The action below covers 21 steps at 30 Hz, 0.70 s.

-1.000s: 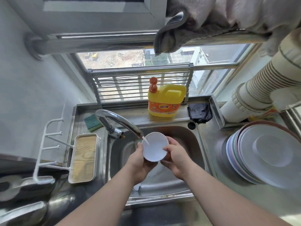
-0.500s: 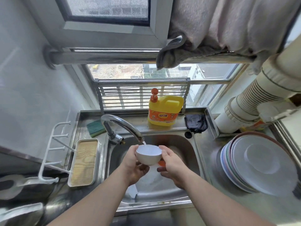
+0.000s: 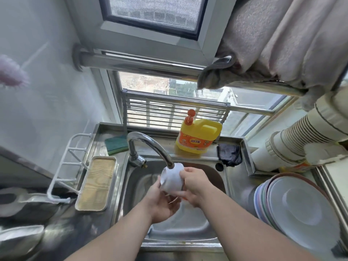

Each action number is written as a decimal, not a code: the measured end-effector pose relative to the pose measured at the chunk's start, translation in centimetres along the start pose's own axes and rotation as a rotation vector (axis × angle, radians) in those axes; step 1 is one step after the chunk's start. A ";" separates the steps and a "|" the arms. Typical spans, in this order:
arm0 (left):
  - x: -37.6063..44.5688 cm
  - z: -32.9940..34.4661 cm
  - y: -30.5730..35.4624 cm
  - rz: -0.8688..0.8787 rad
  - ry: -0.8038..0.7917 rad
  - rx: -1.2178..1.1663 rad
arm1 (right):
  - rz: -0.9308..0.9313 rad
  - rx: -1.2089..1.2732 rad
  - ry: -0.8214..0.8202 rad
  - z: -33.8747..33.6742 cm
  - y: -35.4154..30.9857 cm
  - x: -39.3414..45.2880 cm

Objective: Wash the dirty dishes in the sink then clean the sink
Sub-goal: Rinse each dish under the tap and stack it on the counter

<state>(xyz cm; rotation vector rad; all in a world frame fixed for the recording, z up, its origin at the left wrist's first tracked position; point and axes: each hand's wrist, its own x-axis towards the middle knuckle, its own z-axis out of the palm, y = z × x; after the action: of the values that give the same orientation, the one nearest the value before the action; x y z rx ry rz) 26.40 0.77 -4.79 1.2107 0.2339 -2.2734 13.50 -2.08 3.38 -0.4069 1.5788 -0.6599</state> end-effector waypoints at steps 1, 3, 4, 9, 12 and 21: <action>0.0 0.0 0.2 0.005 -0.030 -0.076 | 0.033 0.094 0.011 0.0 0.0 0.0; 0.0 0.3 0.6 0.025 -0.084 -0.190 | 0.085 0.235 0.029 -0.4 0.3 0.1; -0.1 0.5 0.9 0.056 -0.084 -0.214 | 0.103 0.281 0.032 -0.7 0.6 0.2; -0.7 1.4 1.9 0.158 -0.024 0.009 | 0.195 0.329 0.009 -3.0 3.0 0.5; -1.1 1.6 2.1 0.151 -0.035 0.251 | 0.286 0.421 -0.006 -4.2 4.1 0.8; -0.7 1.3 2.9 0.216 0.018 0.215 | 0.139 0.319 0.033 -1.7 3.8 0.8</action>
<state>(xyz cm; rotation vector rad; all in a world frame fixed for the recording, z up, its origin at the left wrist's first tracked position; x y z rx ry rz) 27.37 -1.92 -3.18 1.2959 -0.1335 -2.1404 12.18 0.66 0.44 -0.0498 1.4859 -0.7975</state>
